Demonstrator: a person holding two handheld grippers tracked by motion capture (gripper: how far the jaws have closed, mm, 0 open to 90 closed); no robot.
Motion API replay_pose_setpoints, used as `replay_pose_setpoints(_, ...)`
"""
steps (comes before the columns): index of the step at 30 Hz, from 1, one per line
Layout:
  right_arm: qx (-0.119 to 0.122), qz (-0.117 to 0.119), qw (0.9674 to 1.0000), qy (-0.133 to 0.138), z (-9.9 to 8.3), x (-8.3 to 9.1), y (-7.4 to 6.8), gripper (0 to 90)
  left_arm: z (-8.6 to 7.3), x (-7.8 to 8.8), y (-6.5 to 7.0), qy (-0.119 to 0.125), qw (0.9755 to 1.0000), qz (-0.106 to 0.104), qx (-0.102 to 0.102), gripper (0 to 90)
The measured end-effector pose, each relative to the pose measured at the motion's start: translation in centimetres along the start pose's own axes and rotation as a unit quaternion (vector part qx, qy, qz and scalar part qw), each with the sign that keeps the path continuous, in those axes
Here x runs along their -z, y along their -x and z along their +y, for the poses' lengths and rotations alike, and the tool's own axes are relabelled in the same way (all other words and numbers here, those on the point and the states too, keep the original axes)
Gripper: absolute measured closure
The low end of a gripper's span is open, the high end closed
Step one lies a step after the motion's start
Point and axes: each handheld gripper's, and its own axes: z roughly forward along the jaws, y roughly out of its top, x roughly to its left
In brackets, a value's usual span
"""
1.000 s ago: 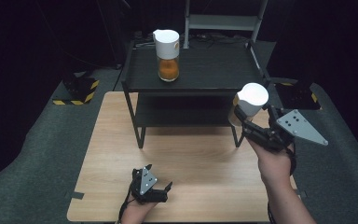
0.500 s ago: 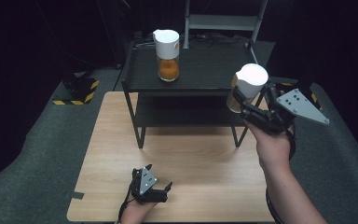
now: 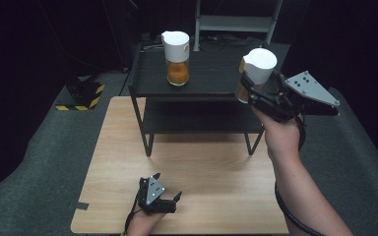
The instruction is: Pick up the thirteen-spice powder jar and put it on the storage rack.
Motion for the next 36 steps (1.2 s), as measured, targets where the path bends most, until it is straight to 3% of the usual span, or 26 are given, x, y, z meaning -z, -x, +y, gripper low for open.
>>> replay_pose_setpoints(21, 0.002, -0.022, 0.9996, -0.015, 0.4, -4.6, 0.1, 30.6, -0.2, 0.1, -0.4, 0.004, 0.9999, -0.006, 0.009, 0.8)
replay_pose_setpoints(36, 0.001, -0.029, 0.9992, -0.027, 0.7, -6.4, 0.4, 30.6, -0.2, 0.1, -0.5, 0.006, 0.9999, -0.009, 0.012, 0.8)
